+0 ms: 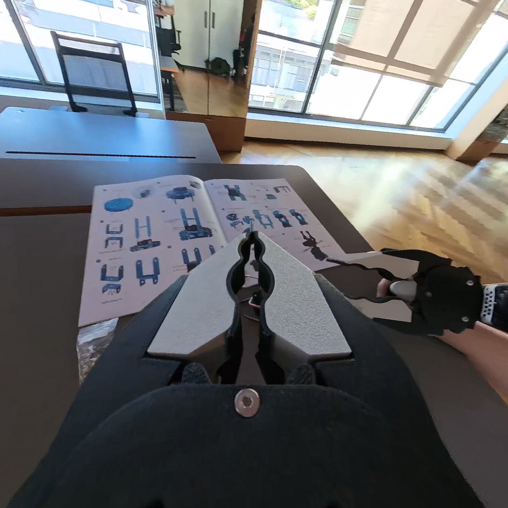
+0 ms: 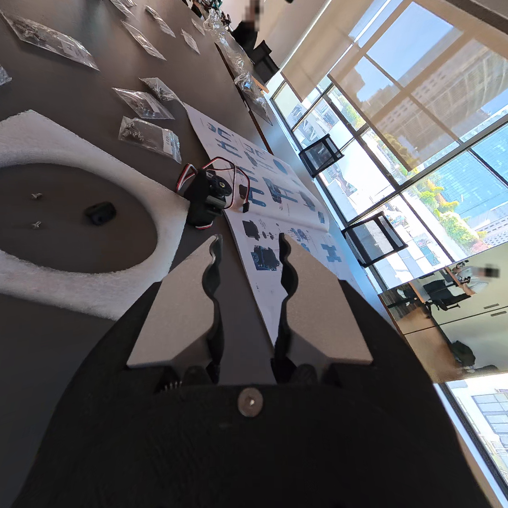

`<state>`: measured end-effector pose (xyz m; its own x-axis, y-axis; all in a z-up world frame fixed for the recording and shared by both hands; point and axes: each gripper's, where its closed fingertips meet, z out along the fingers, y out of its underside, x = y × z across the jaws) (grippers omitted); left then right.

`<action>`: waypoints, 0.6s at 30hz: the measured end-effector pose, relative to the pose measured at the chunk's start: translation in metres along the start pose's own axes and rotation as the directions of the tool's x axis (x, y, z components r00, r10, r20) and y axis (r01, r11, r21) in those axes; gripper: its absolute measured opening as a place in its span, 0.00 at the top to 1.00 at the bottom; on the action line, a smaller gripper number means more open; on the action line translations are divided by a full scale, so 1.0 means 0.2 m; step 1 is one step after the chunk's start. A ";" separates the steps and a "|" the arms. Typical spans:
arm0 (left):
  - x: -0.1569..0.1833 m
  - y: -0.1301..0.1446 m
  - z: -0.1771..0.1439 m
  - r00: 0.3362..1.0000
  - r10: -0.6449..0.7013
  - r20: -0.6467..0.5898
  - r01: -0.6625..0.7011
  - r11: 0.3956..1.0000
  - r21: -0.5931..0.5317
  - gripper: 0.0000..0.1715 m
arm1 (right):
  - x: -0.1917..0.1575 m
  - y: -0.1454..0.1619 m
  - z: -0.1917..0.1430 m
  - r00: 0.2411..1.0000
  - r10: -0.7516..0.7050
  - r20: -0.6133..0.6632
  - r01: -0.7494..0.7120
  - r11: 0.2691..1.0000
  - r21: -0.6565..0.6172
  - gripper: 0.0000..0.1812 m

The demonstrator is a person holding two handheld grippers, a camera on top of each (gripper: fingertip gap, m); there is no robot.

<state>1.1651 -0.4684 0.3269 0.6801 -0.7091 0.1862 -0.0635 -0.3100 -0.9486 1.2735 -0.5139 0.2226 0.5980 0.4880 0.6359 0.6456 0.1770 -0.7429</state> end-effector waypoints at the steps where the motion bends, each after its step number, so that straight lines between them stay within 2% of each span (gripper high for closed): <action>1: -0.01 0.01 0.00 1.000 0.007 0.016 -0.007 1.000 -0.003 1.00 | 0.00 0.00 0.00 1.000 0.003 -0.001 -0.003 1.000 0.000 0.78; 18: -0.06 0.05 -0.03 0.994 0.052 0.098 -0.050 0.999 -0.021 1.00 | 0.03 0.04 0.01 0.997 0.076 0.009 -0.076 0.997 -0.021 0.86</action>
<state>1.1512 -0.4670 0.3174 0.7439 -0.6591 0.1107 -0.1126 -0.2869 -0.9513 1.2811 -0.5081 0.2210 0.6409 0.5080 0.5755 0.6081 0.1215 -0.7845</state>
